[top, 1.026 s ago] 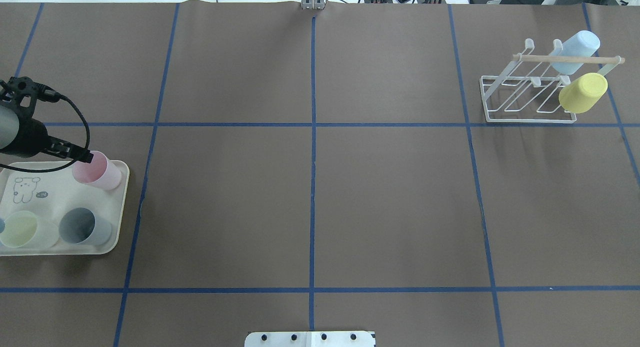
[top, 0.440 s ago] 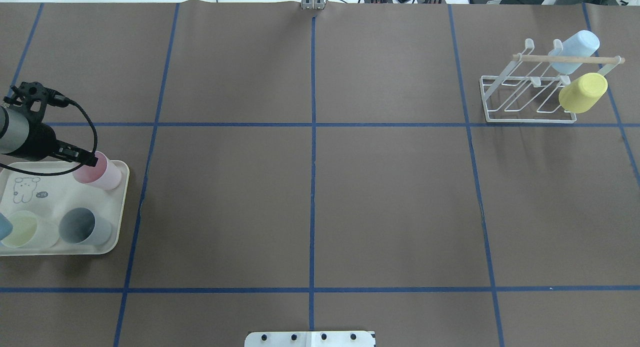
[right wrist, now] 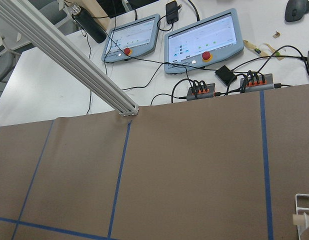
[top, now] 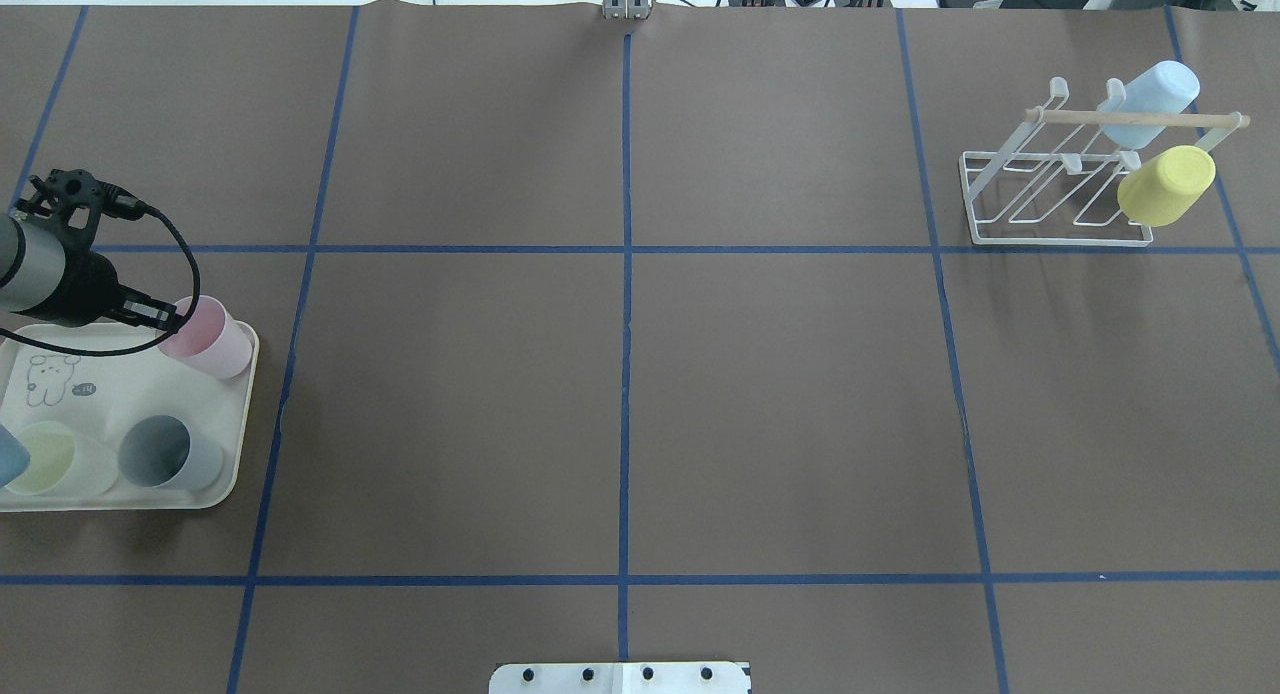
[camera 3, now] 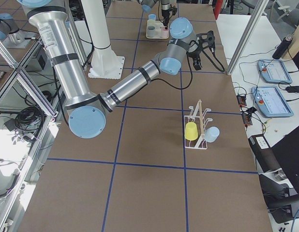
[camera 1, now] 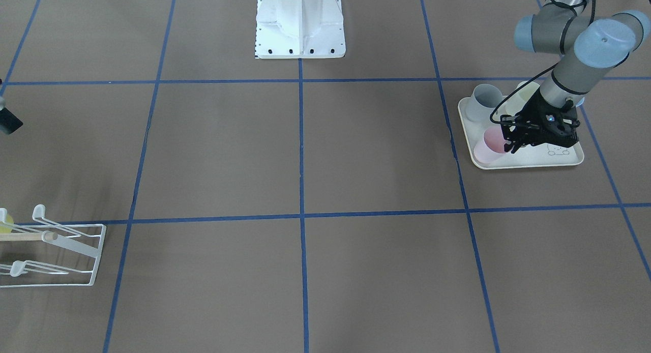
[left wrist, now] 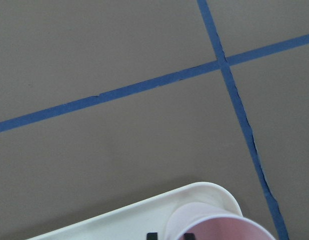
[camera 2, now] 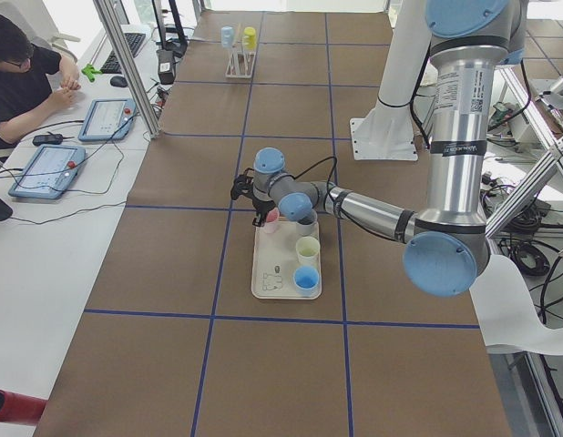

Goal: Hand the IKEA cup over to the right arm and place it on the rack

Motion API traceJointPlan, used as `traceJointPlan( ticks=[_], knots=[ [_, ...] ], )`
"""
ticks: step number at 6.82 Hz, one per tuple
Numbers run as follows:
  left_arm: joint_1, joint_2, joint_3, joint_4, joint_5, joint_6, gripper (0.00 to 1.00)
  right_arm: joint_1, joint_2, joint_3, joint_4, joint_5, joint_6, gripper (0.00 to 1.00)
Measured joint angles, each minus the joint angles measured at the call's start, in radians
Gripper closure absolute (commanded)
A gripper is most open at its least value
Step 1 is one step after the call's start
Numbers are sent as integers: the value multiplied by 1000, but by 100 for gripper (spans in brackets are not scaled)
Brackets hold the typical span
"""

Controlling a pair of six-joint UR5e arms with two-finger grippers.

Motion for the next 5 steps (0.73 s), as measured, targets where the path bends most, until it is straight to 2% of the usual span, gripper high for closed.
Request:
traceJointPlan(
  ticks=[2, 5],
  knots=[
    [-9, 15, -36, 16, 0, -1, 100, 0, 6, 1, 0, 1, 1, 0],
    [-110, 21, -164, 150, 2, -6, 100, 0, 12, 1, 0, 4, 8, 0]
  ],
)
